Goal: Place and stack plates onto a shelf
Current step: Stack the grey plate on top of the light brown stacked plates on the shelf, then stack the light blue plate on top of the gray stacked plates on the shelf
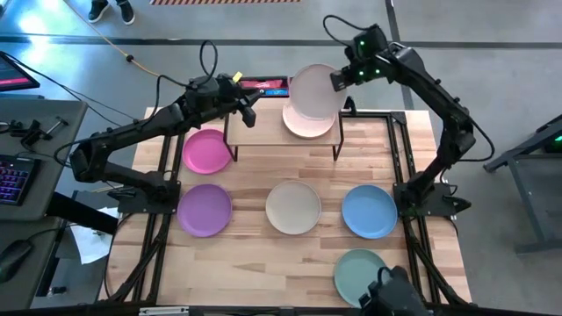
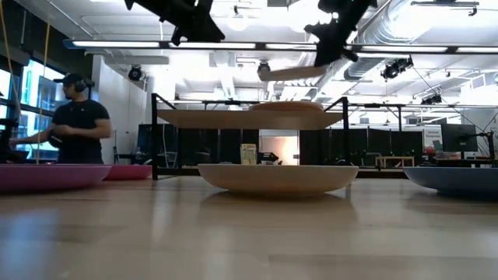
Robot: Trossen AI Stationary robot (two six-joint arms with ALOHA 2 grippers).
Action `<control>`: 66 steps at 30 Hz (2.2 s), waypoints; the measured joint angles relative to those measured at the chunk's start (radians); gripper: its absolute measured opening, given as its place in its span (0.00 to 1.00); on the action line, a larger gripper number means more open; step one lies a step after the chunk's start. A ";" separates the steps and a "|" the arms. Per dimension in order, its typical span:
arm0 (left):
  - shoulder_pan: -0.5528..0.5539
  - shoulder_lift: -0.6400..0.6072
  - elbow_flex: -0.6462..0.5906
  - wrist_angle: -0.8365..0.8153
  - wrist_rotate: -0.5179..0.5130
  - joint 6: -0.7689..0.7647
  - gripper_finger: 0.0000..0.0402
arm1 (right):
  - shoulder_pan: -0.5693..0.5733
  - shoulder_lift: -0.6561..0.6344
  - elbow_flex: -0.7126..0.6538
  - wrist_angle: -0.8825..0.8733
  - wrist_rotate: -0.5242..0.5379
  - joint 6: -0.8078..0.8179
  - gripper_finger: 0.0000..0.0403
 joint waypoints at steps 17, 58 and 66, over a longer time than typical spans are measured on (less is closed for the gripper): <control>0.000 0.000 0.000 0.003 -0.052 -0.027 0.22 | -0.029 0.006 -0.257 0.193 -0.148 0.060 0.00; 0.001 0.001 0.000 0.001 -0.069 -0.010 0.22 | 0.031 0.062 -0.275 0.224 -0.058 0.058 0.14; 0.001 0.001 0.000 -0.004 -0.050 -0.007 0.22 | 0.033 0.056 -0.233 0.216 -0.076 0.085 0.25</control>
